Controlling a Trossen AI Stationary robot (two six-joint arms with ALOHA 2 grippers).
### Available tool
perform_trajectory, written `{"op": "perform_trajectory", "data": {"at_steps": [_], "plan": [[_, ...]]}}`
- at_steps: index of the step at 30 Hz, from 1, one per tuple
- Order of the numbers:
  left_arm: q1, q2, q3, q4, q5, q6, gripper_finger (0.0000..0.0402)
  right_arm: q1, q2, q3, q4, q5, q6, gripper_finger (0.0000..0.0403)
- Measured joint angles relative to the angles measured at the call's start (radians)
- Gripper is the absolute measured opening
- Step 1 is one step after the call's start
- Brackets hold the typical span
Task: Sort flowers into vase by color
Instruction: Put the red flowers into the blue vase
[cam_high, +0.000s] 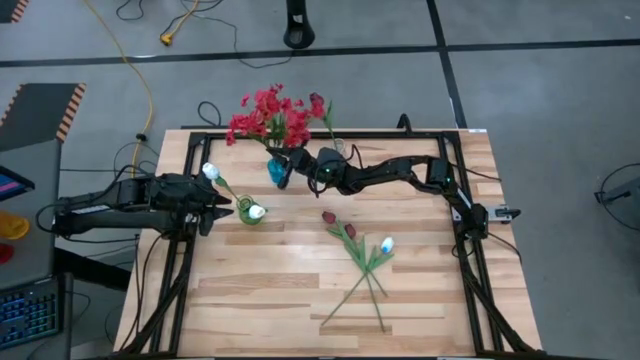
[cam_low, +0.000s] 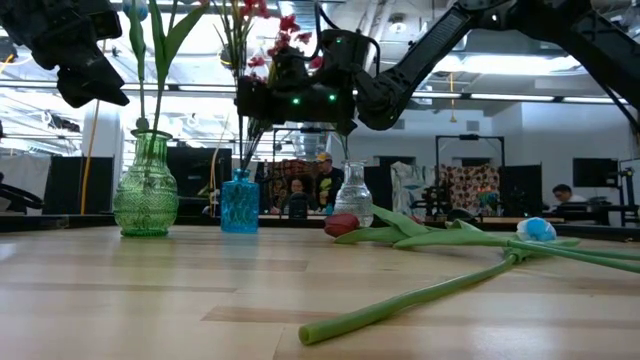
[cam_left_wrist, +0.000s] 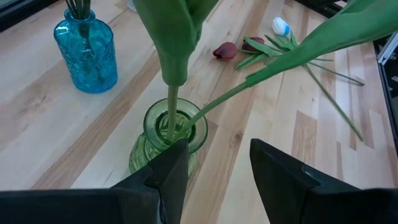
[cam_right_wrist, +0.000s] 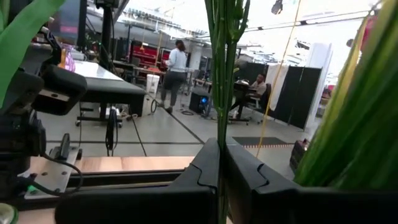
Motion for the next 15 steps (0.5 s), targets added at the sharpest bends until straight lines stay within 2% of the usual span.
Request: {"op": "perform_trajectory", "data": {"at_steps": [15], "plan": [[0.000,0.000,0.000,0.000,0.000,0.000,0.0160,-0.003,-0.002,0.000,-0.037,0.000,0.008,0.0046]]}}
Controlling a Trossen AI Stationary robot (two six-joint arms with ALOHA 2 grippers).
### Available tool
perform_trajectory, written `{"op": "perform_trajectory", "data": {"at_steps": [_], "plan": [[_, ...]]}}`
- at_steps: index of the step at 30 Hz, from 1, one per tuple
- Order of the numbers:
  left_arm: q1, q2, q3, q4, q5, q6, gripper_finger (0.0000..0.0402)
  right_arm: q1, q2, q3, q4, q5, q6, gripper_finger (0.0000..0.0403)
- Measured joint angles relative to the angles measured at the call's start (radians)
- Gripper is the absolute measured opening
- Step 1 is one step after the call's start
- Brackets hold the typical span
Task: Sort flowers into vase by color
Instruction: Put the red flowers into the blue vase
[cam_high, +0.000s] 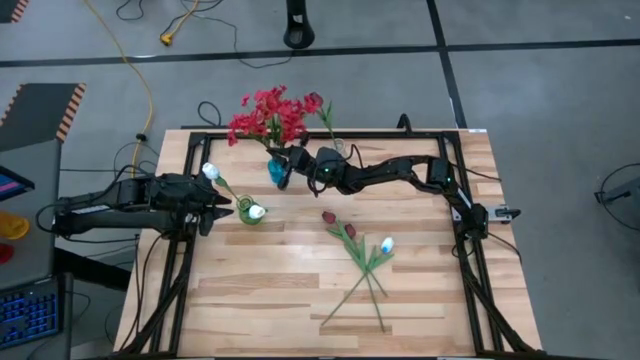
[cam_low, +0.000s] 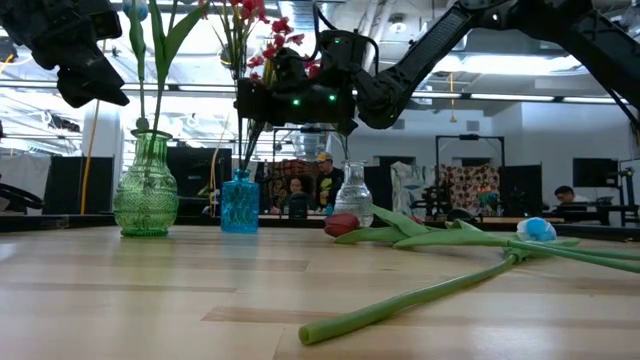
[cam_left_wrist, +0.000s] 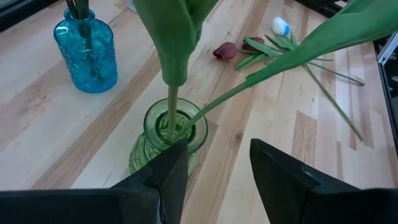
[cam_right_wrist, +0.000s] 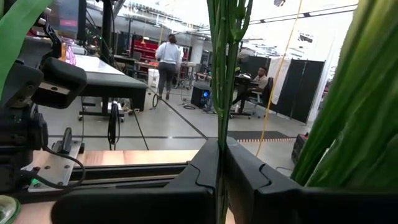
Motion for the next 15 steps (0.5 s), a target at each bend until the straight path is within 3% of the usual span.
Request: {"op": "perform_trajectory", "data": {"at_steps": [10,15], "plan": [[0.000,0.000,0.000,0.000,0.000,0.000,0.0160,0.000,0.000,0.000,-0.007,0.000,0.002,0.0050],[0.000,0.000,0.000,0.000,0.000,-0.001,0.0160,0.000,0.001,0.001,-0.031,0.000,0.003,0.0083]]}}
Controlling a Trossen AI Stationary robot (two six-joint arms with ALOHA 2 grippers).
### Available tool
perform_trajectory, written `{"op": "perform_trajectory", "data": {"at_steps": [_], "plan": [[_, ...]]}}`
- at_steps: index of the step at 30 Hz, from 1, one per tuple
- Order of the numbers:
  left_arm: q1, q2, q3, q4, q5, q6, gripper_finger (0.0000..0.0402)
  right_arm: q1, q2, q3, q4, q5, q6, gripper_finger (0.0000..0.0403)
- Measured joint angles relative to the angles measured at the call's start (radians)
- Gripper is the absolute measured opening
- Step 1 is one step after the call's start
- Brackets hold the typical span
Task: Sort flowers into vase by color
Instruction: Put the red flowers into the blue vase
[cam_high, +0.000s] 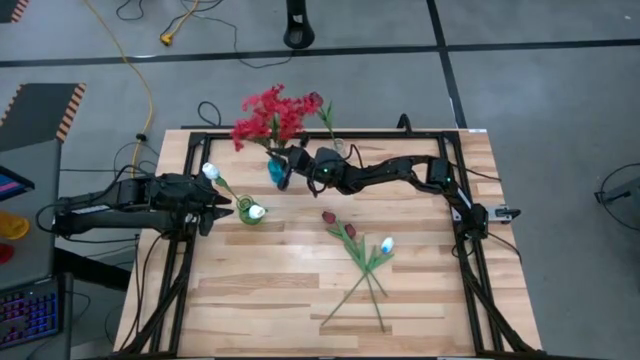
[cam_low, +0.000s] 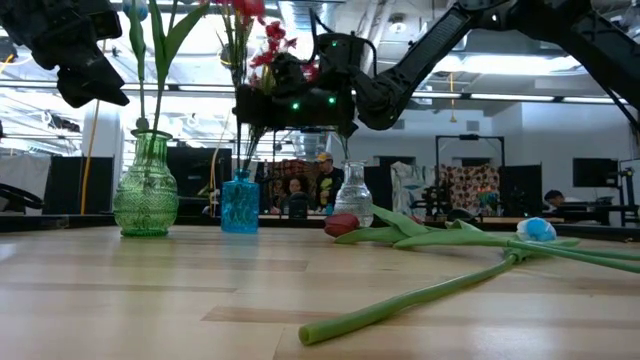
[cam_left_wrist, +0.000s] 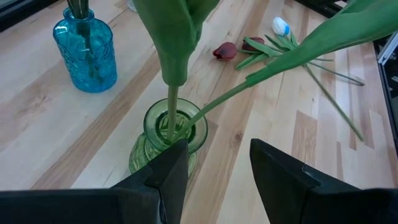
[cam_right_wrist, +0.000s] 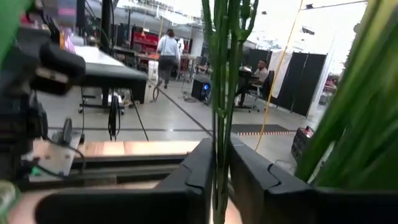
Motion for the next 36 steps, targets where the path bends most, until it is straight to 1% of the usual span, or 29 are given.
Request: {"op": "perform_trajectory", "data": {"at_steps": [4,8,10,13,17,27,30,36], "plan": [[0.000,0.000,0.000,0.000,0.000,0.000,0.0160,0.000,0.001,0.005,-0.055,0.006,0.001,0.0129],[0.000,0.000,0.000,0.000,0.000,0.000,0.0160,0.000,0.001,0.034,-0.169,0.030,0.073,0.0175],[0.000,0.000,0.000,0.000,0.000,0.000,0.0160,0.000,0.001,0.055,-0.234,0.030,0.101,0.0192],[0.000,0.000,0.000,0.000,0.000,0.000,0.0160,0.007,0.001,0.089,-0.333,0.030,0.101,0.0210],[0.000,0.000,0.000,0.000,0.000,0.000,0.0160,0.019,0.001,0.142,-0.449,0.030,0.094,0.0217],[0.000,0.000,0.000,0.000,0.000,0.000,0.0160,0.025,0.001,0.275,-0.763,0.030,0.067,0.0212],[0.000,0.000,0.000,0.000,0.000,0.000,0.0160,0.025,0.001,0.301,-0.805,0.030,0.067,0.0212],[0.000,0.000,0.000,0.000,0.000,0.000,0.0160,0.026,0.001,0.331,-0.811,0.031,0.064,0.0212]]}}
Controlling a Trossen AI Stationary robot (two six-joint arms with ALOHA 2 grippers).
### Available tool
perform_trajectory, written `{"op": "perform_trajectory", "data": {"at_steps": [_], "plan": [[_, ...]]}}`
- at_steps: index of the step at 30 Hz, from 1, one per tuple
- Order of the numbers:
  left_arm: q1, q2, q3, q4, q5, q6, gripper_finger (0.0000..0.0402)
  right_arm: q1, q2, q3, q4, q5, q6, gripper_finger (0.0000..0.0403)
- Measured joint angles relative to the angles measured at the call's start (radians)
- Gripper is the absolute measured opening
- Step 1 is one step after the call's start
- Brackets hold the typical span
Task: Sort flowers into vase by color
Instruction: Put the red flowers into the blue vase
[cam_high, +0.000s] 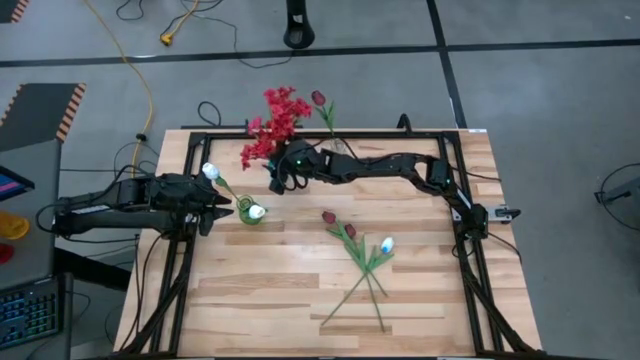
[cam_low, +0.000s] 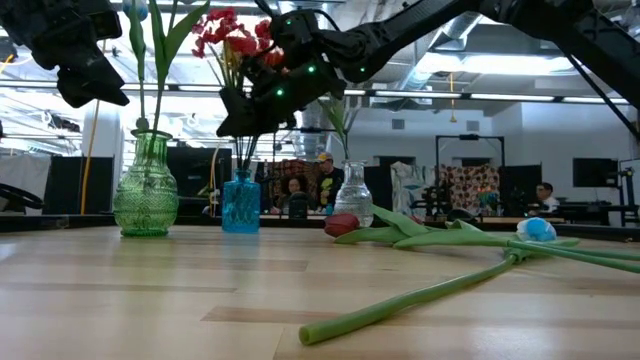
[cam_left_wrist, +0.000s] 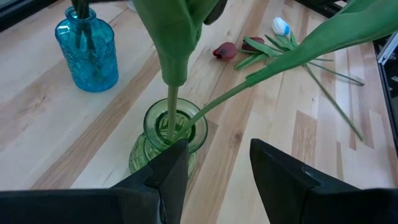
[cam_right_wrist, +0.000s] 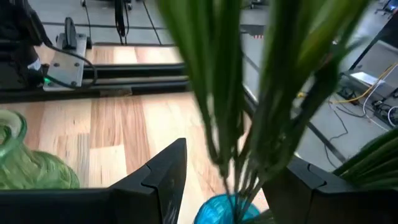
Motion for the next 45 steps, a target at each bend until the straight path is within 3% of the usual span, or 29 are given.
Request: {"op": "perform_trajectory", "data": {"at_steps": [7,20,45], "plan": [[0.000,0.000,0.000,0.000,0.000,0.000,0.0160,0.008,-0.001,0.038,-0.072,0.149,-0.023,0.0213],[0.000,0.000,0.000,0.000,0.000,0.000,0.0160,0.040,-0.002,0.098,-0.173,0.158,-0.023,0.0213],[0.000,0.000,0.000,0.000,0.000,0.001,0.0160,0.076,-0.002,0.287,-0.576,0.257,-0.023,0.0213]]}}
